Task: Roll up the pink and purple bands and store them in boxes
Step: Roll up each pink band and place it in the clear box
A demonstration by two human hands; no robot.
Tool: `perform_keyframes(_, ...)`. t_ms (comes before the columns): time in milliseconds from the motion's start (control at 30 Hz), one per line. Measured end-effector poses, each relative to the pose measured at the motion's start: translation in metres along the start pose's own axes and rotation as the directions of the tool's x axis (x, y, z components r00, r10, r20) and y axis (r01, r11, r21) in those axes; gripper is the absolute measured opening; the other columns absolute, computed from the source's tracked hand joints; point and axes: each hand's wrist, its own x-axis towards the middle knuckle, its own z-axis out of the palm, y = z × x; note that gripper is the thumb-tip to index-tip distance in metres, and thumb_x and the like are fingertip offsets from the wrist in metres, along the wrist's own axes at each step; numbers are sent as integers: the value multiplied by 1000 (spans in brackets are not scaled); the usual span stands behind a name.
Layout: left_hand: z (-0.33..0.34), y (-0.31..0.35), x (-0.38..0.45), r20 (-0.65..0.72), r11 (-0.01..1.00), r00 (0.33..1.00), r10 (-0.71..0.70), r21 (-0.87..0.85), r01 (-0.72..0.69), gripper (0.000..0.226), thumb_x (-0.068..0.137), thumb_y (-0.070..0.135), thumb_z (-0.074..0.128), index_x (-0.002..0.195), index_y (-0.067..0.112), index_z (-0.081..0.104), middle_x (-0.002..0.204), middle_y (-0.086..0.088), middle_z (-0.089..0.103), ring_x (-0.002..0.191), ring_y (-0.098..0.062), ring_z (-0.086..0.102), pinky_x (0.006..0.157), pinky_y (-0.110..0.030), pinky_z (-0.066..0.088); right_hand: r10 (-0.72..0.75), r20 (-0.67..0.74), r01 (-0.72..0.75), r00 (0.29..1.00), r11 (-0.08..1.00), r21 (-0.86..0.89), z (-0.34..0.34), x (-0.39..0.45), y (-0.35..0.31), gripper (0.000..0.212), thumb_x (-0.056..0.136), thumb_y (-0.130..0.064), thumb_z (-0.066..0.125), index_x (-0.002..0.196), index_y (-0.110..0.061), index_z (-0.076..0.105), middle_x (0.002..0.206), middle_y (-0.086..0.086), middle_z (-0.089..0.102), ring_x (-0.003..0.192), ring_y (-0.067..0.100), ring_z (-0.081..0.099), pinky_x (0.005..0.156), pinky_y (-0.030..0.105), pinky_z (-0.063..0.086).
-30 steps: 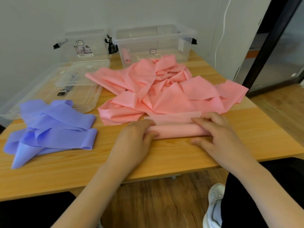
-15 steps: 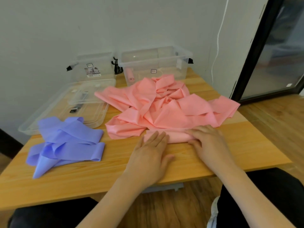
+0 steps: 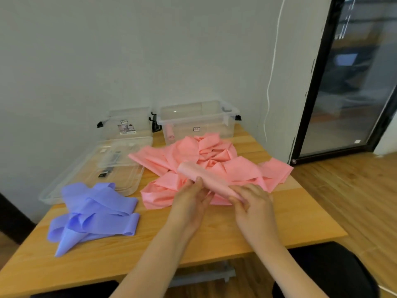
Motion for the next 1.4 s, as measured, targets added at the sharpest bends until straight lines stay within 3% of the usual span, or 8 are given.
perform_keyframes(233, 3, 45, 18, 155, 993, 984, 83, 65, -94, 13, 90, 7, 47, 99, 8, 57, 75, -2, 69, 72, -13, 67, 62, -27, 55, 165, 326, -261, 931, 925, 277, -7, 36, -20, 46, 71, -21, 76, 112, -29, 57, 104, -23, 53, 96, -4, 49, 77, 3, 34)
perform_keyframes(367, 10, 77, 46, 175, 971, 978, 117, 189, -150, 15, 85, 8, 53, 99, 6, 58, 82, -5, 67, 75, -16, 65, 62, -28, 55, 140, 490, -381, 861, 814, 439, 2, 85, -31, 36, 71, -8, 76, 97, -29, 63, 96, -8, 68, 86, 6, 63, 75, 16, 49)
perform_keyframes(733, 31, 165, 224, 120, 817, 949, 291, 485, -311, 12, 91, 10, 55, 101, 4, 60, 91, -8, 63, 76, -15, 63, 61, -21, 55, 144, 455, -338, 879, 861, 381, 109, 277, -27, 12, 73, -4, 74, 75, -16, 71, 70, 3, 68, 69, 23, 66, 72, 40, 57)
perform_keyframes(867, 12, 182, 299, 233, 520, 905, 357, 755, -399, 30, 94, 21, 51, 121, 7, 54, 112, -1, 61, 97, -8, 58, 79, -9, 46, 168, 490, -364, 855, 868, 337, 159, 342, -1, 15, 76, -3, 72, 91, -5, 72, 77, 2, 68, 68, 12, 64, 69, 26, 55)
perform_keyframes(967, -17, 193, 340, 271, 49, 897, 348, 951, -306, 52, 94, 38, 46, 139, 13, 38, 143, 0, 41, 129, -13, 38, 102, -20, 27, 208, 522, -431, 827, 831, 352, 198, 389, 17, 12, 75, 1, 71, 79, -11, 70, 77, 5, 68, 72, 19, 65, 72, 32, 55)
perform_keyframes(1067, -48, 189, 359, 244, -423, 940, 237, 897, -126, 76, 91, 56, 36, 148, 11, 12, 156, -6, 7, 143, -18, 3, 114, -32, 2, 315, 579, -555, 752, 777, 298, 236, 416, 31, 12, 74, 5, 71, 79, -6, 68, 75, 8, 65, 64, 19, 63, 63, 27, 57)
perform_keyframes(1233, -76, 177, 368, 149, -486, 979, 138, 872, -64, 107, 66, 80, -4, 146, 9, -15, 154, -7, -18, 141, -22, -17, 114, -35, -11, 510, 732, -800, 452, 594, 80, 294, 430, 49, 15, 73, 10, 69, 74, -1, 60, 54, 4, 63, 39, 9, 59, 40, 21, 50)
perform_keyframes(1400, -68, 180, 366, 102, -462, 987, 122, 886, -34, 117, 52, 82, -30, 141, 5, -23, 146, -8, -30, 137, -22, -27, 112, -35, -14, 606, 768, -853, 209, 497, -160, 339, 426, 61, 29, 77, 5, 68, 104, 9, 59, 88, 15, 65, 70, 23, 63, 63, 34, 53)
